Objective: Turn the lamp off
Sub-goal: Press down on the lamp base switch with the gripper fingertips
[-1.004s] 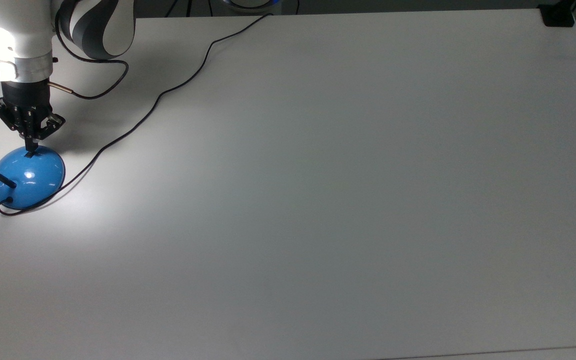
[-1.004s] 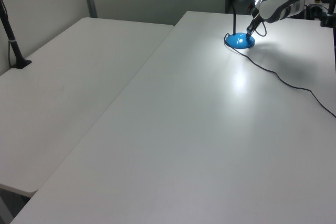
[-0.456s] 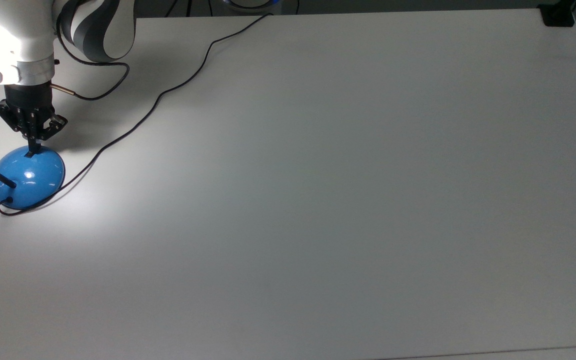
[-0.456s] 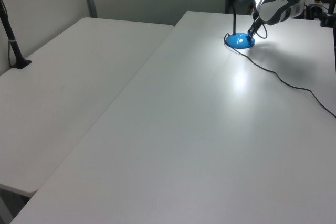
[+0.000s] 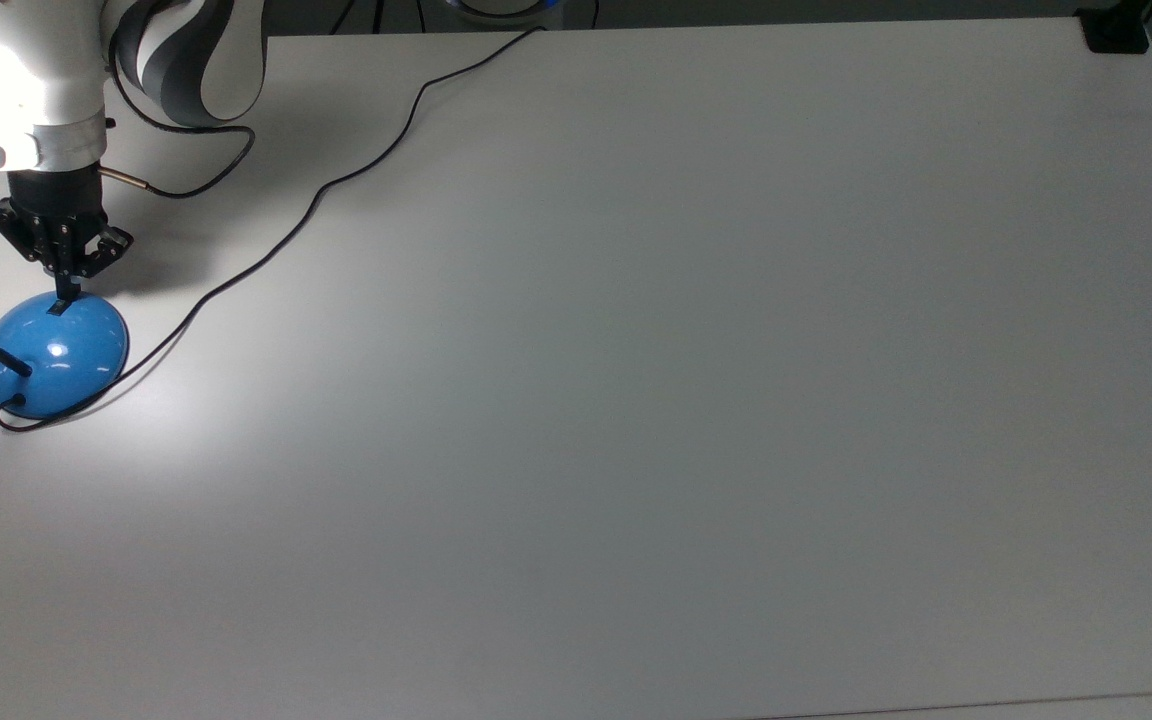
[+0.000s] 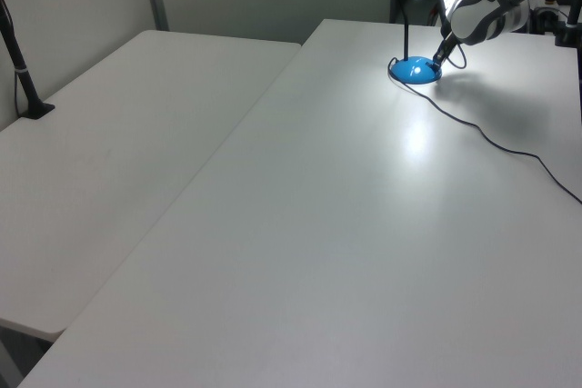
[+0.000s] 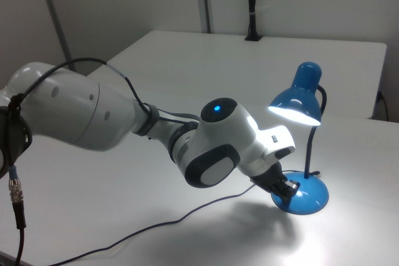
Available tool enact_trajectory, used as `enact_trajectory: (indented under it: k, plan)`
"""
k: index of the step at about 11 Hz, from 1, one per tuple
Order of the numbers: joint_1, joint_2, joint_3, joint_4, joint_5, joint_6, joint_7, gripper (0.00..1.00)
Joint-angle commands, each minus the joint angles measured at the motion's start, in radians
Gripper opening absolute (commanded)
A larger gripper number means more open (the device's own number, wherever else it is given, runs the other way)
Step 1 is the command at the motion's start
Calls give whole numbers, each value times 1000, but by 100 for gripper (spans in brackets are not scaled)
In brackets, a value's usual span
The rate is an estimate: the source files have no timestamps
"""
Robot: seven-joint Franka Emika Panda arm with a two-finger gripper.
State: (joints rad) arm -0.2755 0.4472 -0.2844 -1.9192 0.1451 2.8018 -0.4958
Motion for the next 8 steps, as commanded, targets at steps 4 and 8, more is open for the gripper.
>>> enact_trajectory:
  k: [4,8]
  plan:
    - [-13,-16,16,-18,28,10,-50,0]
    - [-13,-38,20,-7,111,10,-52,0]
